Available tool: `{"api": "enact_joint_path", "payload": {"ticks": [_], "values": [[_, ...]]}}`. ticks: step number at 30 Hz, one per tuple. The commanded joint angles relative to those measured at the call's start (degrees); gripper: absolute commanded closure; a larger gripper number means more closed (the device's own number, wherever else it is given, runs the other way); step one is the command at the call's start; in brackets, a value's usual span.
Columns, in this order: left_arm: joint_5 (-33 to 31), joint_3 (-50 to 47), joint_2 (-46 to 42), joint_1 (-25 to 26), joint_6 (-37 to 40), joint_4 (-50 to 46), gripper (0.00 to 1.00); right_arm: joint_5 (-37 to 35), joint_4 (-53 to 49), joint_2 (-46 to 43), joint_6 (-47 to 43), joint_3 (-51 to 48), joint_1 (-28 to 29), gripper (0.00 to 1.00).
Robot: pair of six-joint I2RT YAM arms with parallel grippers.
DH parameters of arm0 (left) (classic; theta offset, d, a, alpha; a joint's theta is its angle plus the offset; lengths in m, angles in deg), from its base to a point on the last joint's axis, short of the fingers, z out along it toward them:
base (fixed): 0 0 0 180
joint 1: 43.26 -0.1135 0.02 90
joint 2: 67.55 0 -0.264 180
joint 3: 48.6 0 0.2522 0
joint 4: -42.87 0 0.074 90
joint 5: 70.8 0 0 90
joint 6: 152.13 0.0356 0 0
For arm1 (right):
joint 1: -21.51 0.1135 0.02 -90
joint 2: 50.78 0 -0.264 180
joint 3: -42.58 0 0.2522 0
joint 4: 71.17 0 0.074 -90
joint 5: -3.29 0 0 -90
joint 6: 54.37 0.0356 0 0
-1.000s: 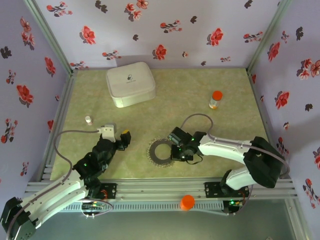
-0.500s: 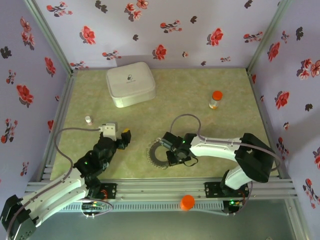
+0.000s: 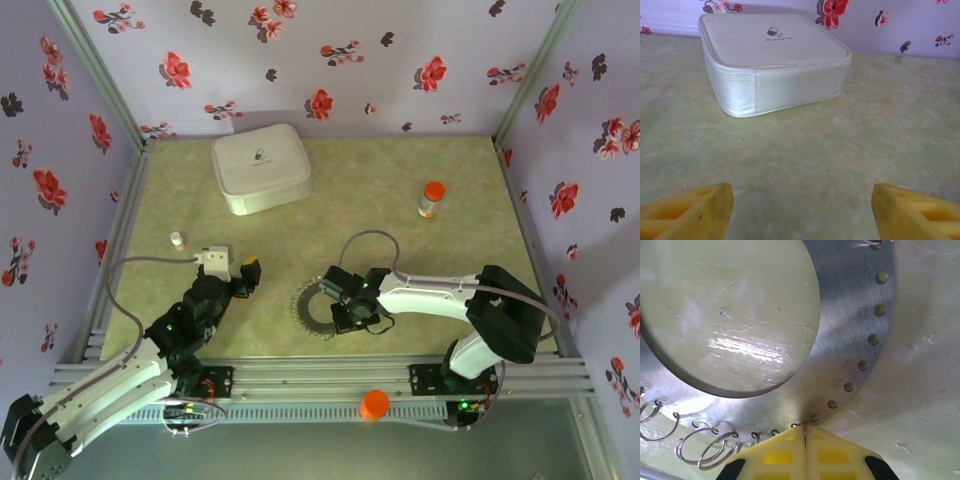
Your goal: Put the keys on the keyring
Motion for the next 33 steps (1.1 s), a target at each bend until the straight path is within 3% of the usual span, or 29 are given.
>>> {"api": "enact_joint_path", "payload": {"ticks": [1,8,17,25,33], "values": [[-1.58,1.65,-0.65,-0.49,1.33,-1.16,0.27,-1.11,-1.24,-0.93,0.51,1.15,0.42,1.00],[5.64,0.77,2.28,-0.48,6.95,4.66,0.28,-5.27,-1.08,-4.81,-8.40,2.82,0.22,1.00],[19.76,2.26,12.50,-0.49,17.66,11.77,0.35,-3.03,7.28,-9.84,-21.55,-0.17,-3.12,1.00],[15.73,2.24,17.92,-0.58,17.83,18.73,0.38,-5.81,5.62,-5.21,-33.45,2.43,-3.16,1.00],[8.74,2.26,16.59,-0.58,17.19,18.87,0.38,-6.45,6.39,-0.87,-36.67,3.51,-1.27,1.00]]}}
